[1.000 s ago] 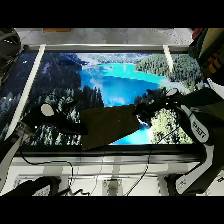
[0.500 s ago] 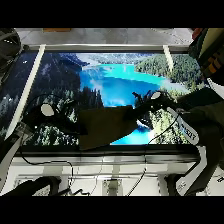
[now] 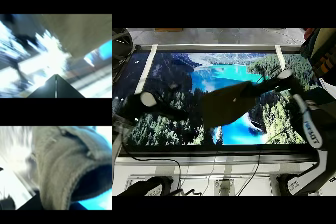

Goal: Fold the clothes and pants, and hang the long-sleeved shirts on hangers.

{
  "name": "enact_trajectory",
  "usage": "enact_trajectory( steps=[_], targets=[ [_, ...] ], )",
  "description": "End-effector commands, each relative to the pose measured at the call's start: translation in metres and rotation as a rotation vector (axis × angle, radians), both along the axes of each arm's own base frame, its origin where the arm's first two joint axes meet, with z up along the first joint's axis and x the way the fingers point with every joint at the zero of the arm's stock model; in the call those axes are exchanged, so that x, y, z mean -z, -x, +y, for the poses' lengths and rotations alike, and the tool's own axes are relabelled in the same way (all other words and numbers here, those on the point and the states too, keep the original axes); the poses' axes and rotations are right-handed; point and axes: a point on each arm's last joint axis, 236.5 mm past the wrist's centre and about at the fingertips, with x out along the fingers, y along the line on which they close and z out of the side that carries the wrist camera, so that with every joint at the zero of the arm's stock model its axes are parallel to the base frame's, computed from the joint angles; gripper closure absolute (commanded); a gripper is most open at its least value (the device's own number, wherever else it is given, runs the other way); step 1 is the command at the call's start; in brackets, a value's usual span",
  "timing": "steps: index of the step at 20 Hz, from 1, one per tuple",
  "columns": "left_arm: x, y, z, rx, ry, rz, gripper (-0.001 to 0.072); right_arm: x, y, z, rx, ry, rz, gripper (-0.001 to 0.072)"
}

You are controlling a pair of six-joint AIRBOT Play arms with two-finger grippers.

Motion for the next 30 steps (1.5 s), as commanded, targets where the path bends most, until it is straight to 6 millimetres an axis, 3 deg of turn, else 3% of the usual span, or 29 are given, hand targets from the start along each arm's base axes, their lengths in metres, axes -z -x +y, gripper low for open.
enact_trajectory(
  steps=[1,4,6,10,12,13,16,17,19,20,22,23,27,28,29,30],
  targets=[
    [-0.088,-0.047,0.067,-0.043,-0.239,-0.287,0.0700,-0.075,-0.023,-0.090,0.228,0.070,-0.115,0.0671],
    [-0.149,-0.053,0.094,-0.092,-0.320,-0.464,0.0700,-0.121,-0.007,-0.204,0.538,0.193,-0.137,0.0671],
    [-0.170,-0.048,0.099,-0.108,-0.330,-0.528,0.0700,-0.152,0.018,-0.274,0.756,0.252,-0.148,0.0671],
    [-0.183,-0.043,0.100,-0.116,-0.327,-0.564,0.0701,-0.214,0.096,-0.397,1.206,0.346,-0.214,0.0671],
    [-0.182,-0.043,0.100,-0.115,-0.327,-0.561,0.0700,-0.219,0.147,-0.439,1.368,0.436,-0.169,0.0672],
    [-0.181,-0.043,0.100,-0.115,-0.327,-0.559,0.0701,-0.211,0.176,-0.455,1.425,0.492,-0.098,0.0671],
    [-0.180,-0.043,0.099,-0.114,-0.323,-0.557,0.0700,-0.173,0.267,-0.483,1.575,0.624,0.228,0.0671],
    [-0.180,-0.044,0.099,-0.114,-0.323,-0.557,0.0700,-0.164,0.286,-0.485,1.595,0.643,0.303,0.0671],
    [-0.180,-0.044,0.099,-0.114,-0.323,-0.557,0.0700,-0.153,0.305,-0.487,1.620,0.636,0.377,0.0654],
    [-0.180,-0.043,0.099,-0.114,-0.323,-0.557,0.0701,-0.151,0.308,-0.489,1.627,0.633,0.385,0.0525],
    [-0.180,-0.043,0.099,-0.114,-0.323,-0.557,0.0700,-0.151,0.306,-0.489,1.625,0.633,0.380,0.0072],
    [-0.180,-0.043,0.099,-0.114,-0.323,-0.557,0.0700,-0.152,0.305,-0.489,1.625,0.629,0.373,0.0016],
    [-0.180,-0.043,0.099,-0.114,-0.324,-0.557,0.0700,-0.152,0.304,-0.489,1.622,0.627,0.371,0.0026],
    [-0.180,-0.043,0.099,-0.114,-0.323,-0.557,0.0701,-0.152,0.300,-0.489,1.611,0.619,0.360,0.0057],
    [-0.180,-0.043,0.099,-0.114,-0.323,-0.557,0.0700,-0.154,0.290,-0.486,1.599,0.586,0.329,0.0245],
    [-0.180,-0.043,0.099,-0.114,-0.323,-0.557,0.0701,-0.159,0.268,-0.477,1.554,0.522,0.262,0.0485]
  ],
)
